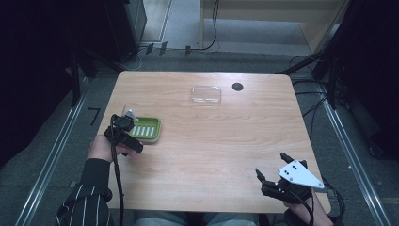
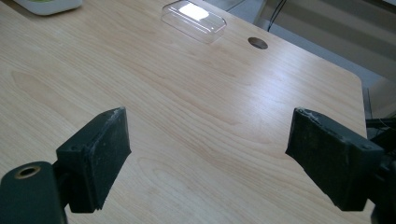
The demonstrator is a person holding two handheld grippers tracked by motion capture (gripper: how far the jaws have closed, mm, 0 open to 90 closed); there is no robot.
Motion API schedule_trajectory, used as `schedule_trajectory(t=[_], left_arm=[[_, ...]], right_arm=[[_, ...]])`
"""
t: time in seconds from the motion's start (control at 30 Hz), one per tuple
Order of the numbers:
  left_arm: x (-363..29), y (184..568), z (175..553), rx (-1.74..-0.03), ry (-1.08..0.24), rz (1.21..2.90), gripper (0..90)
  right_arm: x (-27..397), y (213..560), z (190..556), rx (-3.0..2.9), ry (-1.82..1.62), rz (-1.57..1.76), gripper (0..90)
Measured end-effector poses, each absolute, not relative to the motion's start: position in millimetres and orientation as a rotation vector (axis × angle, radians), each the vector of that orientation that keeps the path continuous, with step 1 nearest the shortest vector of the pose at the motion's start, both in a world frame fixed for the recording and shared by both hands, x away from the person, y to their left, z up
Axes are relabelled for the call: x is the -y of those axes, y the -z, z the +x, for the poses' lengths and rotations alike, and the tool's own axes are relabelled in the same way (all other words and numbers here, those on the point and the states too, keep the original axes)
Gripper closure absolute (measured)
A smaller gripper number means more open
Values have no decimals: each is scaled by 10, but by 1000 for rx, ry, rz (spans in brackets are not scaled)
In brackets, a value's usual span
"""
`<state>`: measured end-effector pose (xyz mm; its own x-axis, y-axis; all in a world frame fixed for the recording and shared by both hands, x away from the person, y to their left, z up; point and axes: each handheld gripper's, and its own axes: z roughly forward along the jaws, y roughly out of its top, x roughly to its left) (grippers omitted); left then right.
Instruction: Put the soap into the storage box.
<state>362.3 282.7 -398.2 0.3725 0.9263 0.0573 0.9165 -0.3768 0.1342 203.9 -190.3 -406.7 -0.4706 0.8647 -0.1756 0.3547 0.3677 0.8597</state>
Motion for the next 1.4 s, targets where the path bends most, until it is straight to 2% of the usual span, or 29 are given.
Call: schedule_trajectory(t=[1.4], left_arm=[[-2763, 3964, 3957, -1695, -193, 2483, 139]], right_arm=[[1957, 4076, 1976, -1996, -1011, 1072, 136]])
